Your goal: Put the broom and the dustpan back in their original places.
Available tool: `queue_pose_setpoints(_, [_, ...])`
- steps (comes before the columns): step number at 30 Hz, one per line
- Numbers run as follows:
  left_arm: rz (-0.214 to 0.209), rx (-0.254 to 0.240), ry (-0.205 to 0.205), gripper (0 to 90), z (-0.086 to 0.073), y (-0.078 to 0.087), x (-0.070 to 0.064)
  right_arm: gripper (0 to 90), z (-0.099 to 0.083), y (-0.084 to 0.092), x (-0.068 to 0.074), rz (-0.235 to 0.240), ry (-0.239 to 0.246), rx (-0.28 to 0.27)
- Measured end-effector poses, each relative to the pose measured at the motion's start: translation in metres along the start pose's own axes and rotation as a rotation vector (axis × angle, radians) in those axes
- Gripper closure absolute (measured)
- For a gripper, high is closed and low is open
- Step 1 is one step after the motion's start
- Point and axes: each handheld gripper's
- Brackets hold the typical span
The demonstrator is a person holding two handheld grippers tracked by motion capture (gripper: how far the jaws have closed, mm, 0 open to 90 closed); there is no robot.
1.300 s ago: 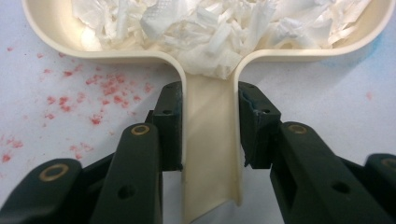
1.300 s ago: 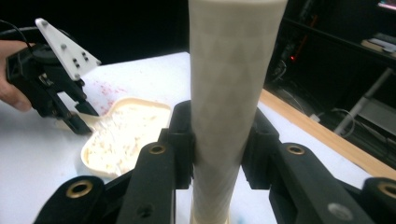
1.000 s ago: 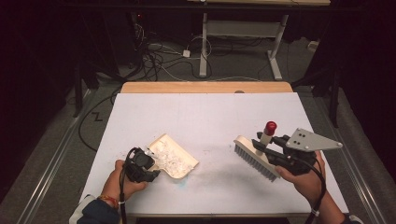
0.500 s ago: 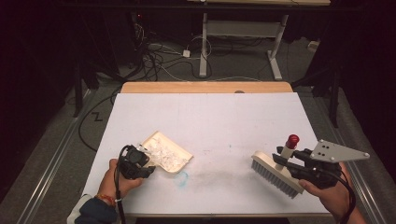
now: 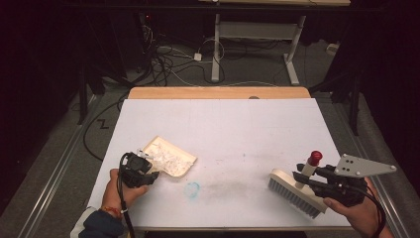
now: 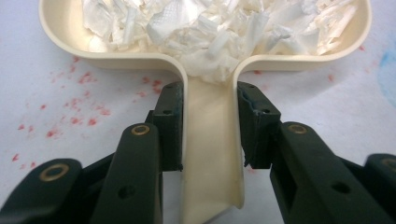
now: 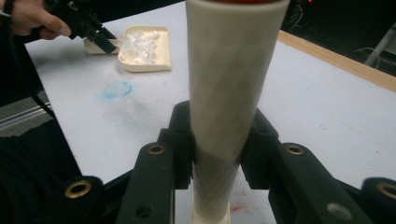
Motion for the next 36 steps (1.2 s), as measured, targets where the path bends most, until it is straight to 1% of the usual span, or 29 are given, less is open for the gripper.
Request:
queue_pose_setpoints(1, [-0.003,-0.013,0.020,63.1,0.001,0.000,0.002,70.3,0.000,0.000,-0.001,0.010,0.001,0.003])
queue_pose_setpoints(2, [-0.002,-0.021,0.034,63.1,0.002,0.001,0.003,70.3,0.000,-0.001,-0.003,0.029,-0.009,0.005])
queue_pose_setpoints(3, [0.002,-0.031,0.047,63.1,0.003,0.001,0.004,70.2,0.000,-0.003,-0.005,0.046,-0.008,0.027])
queue_pose_setpoints(4, [0.006,-0.041,0.064,63.1,0.004,0.000,0.005,70.2,0.000,-0.005,-0.006,0.053,-0.006,0.043])
queue_pose_setpoints(6, [0.023,-0.045,0.082,63.2,0.005,0.000,0.007,70.2,0.000,-0.008,-0.009,0.062,-0.015,0.043])
queue_pose_setpoints(9, [0.028,-0.058,0.107,63.1,0.006,-0.002,0.010,70.2,0.001,-0.016,-0.017,0.073,-0.032,0.060])
queue_pose_setpoints(12, [0.029,-0.068,0.131,63.1,0.007,-0.005,0.011,70.1,0.004,-0.020,-0.023,0.061,-0.036,0.069])
queue_pose_setpoints(14, [0.029,-0.070,0.140,63.0,0.009,-0.008,0.010,69.6,0.008,-0.025,-0.027,0.064,-0.030,0.079])
queue_pose_setpoints(16, [0.023,-0.074,0.152,62.8,0.010,-0.011,0.008,69.2,0.011,-0.030,-0.031,0.057,-0.035,0.085])
queue_pose_setpoints(17, [0.012,-0.073,0.158,62.5,0.011,-0.014,0.007,68.4,0.012,-0.033,-0.033,0.054,-0.036,0.088])
queue_pose_setpoints(19, [0.025,-0.080,0.169,60.4,0.012,-0.016,0.002,67.2,0.015,-0.039,-0.039,0.028,-0.051,0.096])
queue_pose_setpoints(20, [0.027,-0.078,0.164,60.2,0.013,-0.016,0.000,66.8,0.016,-0.042,-0.042,0.020,-0.051,0.099])
queue_pose_setpoints(21, [0.020,-0.082,0.163,59.3,0.013,-0.016,-0.003,66.3,0.017,-0.044,-0.045,0.009,-0.063,0.097])
queue_pose_setpoints(23, [0.000,-0.074,0.160,53.7,0.014,-0.017,-0.008,65.0,0.020,-0.051,-0.052,-0.008,-0.093,0.100])
queue_pose_setpoints(24, [0.004,-0.077,0.150,50.8,0.014,-0.016,-0.012,64.4,0.021,-0.055,-0.055,-0.020,-0.106,0.106])
queue_pose_setpoints(26, [0.012,-0.069,0.117,48.2,0.015,-0.015,-0.018,63.6,0.023,-0.061,-0.062,-0.037,-0.135,0.111])
queue_pose_setpoints(27, [-0.001,-0.071,0.102,47.0,0.014,-0.015,-0.020,63.5,0.024,-0.065,-0.065,-0.043,-0.147,0.114])
queue_pose_setpoints(28, [-0.017,-0.079,0.095,45.9,0.014,-0.015,-0.021,63.6,0.025,-0.068,-0.068,-0.046,-0.158,0.115])
queue_pose_setpoints(29, [-0.024,-0.077,0.089,45.9,0.013,-0.015,-0.024,63.2,0.026,-0.070,-0.071,-0.053,-0.161,0.114])
queue_pose_setpoints(30, [-0.020,-0.078,0.075,45.8,0.013,-0.015,-0.025,62.6,0.029,-0.074,-0.074,-0.077,-0.167,0.121])
queue_pose_setpoints(32, [-0.007,-0.082,0.063,43.9,0.014,-0.015,-0.024,62.4,0.031,-0.082,-0.082,-0.092,-0.177,0.135])
queue_pose_setpoints(34, [-0.008,-0.088,0.059,41.3,0.013,-0.015,-0.021,61.1,0.033,-0.089,-0.089,-0.147,-0.187,0.146])
queue_pose_setpoints(35, [-0.005,-0.104,0.058,40.5,0.012,-0.015,-0.019,60.7,0.034,-0.092,-0.094,-0.164,-0.191,0.150])
queue_pose_setpoints(36, [0.004,-0.123,0.050,38.5,0.011,-0.013,-0.017,60.1,0.034,-0.095,-0.098,-0.169,-0.200,0.153])
Point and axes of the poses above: each handheld gripper's, and its own axes: y roughly backward along the jaws, z roughly out of its top, x roughly to its left, and after that the axes turned 4 degrees about x, right-handed
